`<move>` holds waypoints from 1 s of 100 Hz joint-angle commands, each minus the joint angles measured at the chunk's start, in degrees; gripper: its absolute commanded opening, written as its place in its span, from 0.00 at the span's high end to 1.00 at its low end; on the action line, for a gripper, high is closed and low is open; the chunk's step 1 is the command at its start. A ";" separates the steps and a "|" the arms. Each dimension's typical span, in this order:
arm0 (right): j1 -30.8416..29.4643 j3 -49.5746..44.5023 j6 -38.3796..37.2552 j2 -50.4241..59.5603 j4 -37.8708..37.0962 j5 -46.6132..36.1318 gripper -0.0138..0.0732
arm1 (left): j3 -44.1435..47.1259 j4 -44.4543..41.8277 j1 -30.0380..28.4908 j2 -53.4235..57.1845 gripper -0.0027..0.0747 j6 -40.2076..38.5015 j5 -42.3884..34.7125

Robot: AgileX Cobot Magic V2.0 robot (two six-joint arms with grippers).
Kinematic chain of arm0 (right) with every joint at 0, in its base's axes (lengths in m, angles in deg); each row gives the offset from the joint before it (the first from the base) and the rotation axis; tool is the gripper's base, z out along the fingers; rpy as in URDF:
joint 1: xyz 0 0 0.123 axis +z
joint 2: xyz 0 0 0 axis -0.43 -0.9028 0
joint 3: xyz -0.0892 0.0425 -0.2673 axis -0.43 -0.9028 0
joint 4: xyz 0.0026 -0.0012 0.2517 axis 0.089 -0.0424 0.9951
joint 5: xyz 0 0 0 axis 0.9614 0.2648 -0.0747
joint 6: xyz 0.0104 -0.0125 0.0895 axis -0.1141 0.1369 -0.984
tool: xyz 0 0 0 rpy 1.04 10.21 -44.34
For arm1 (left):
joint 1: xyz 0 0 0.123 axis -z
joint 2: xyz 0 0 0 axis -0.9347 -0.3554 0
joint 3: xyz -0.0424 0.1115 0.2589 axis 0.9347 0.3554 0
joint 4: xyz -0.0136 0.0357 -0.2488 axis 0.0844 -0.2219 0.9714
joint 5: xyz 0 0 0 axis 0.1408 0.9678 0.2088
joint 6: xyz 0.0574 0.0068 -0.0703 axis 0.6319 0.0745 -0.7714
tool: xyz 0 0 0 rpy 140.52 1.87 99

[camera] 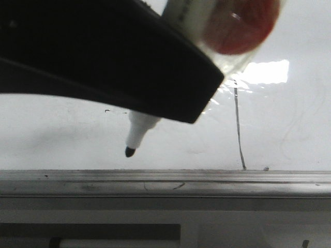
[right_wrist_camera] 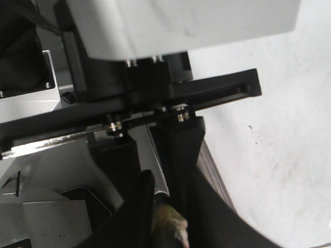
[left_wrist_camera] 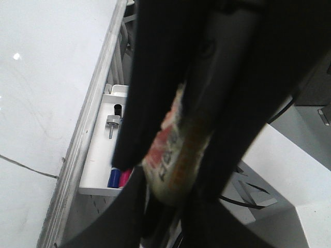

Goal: Write number 9 on whiteboard

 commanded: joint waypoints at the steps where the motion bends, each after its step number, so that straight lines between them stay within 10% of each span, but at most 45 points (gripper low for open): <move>1: 0.18 1.97 0.42 0.35 -1.12 -5.51 0.87 | -1.49 5.03 -0.09 0.88 0.99 -3.32 -1.97; 32: 0.05 2.08 0.05 2.61 -2.24 -6.42 0.22 | 3.74 4.83 -0.81 0.88 0.99 -3.32 -3.61; 47: 0.05 2.08 -2.31 7.96 -5.69 -6.54 0.38 | 5.16 6.93 -0.81 0.88 0.99 -3.86 -5.78; 65: 0.05 2.08 -7.33 16.18 -12.74 -4.59 0.91 | 6.14 13.81 0.80 0.88 0.99 -9.85 -21.93; 82: 0.05 2.08 -12.32 21.19 -17.26 3.33 0.91 | 5.68 26.52 6.37 0.88 0.99 -12.37 -48.15; 100: 0.05 1.96 -15.72 23.57 -19.34 10.34 0.91 | 4.15 29.07 9.59 -0.29 0.99 -12.37 -53.58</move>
